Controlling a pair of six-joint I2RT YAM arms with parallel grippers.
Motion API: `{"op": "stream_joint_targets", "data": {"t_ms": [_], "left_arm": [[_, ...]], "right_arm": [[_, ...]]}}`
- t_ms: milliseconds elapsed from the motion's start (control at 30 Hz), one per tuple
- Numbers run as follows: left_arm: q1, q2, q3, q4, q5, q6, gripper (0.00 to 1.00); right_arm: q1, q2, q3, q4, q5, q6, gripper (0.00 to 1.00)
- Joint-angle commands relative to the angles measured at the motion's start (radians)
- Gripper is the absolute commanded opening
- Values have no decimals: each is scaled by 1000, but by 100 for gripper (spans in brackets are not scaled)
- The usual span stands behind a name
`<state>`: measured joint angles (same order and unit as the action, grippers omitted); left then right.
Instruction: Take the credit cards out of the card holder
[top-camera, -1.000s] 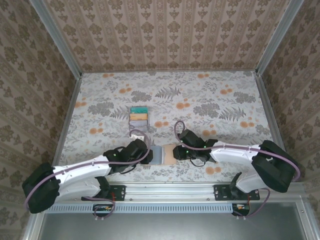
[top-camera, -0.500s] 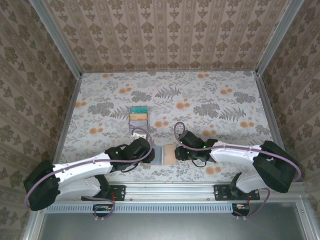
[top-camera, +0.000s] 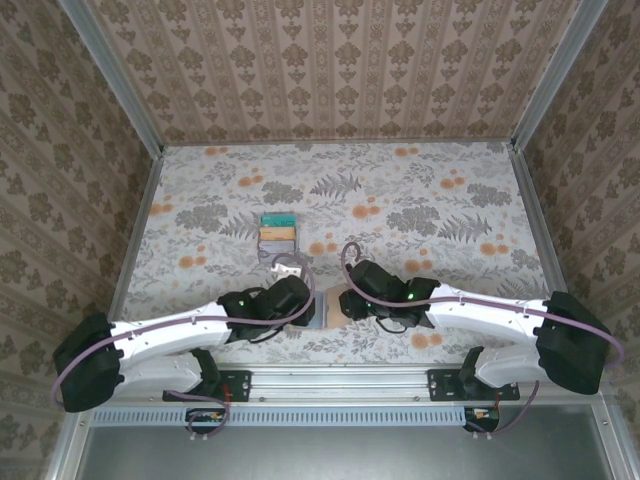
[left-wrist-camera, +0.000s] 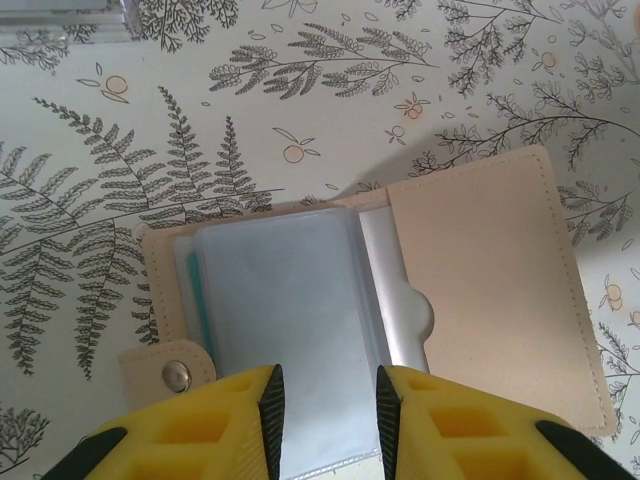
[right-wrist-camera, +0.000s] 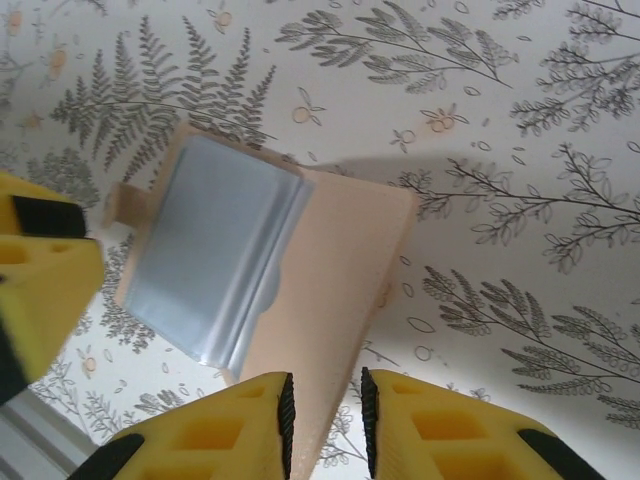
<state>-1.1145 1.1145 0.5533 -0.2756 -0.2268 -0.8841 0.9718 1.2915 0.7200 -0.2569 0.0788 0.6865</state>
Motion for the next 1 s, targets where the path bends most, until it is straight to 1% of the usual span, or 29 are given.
{"op": "stream_joint_targets", "data": {"t_ms": [0,167,233,333,600,833,967], "left_arm": [[31,9,-46,73,38,-25,33],[59,23,-82,105,74,-29,34],[62,28,-87,110,82,-29,34],[64,33,-93,107,83,-29,35],[74,37,-129,102,73,-48,36],[76,53,-141,137,100,-51,36],[76,67,-138,128,95,-53,36]], "right_arm": [[5,27,17,9,-15,5,25],[5,91,-7,28,-22,18,23],[5,143,-14,39,-19,19,23],[5,178,-14,42,-7,21,21],[5,204,-19,51,4,21,21],[5,213,-19,56,1,25,21],[5,213,-17,58,0,27,21]]}}
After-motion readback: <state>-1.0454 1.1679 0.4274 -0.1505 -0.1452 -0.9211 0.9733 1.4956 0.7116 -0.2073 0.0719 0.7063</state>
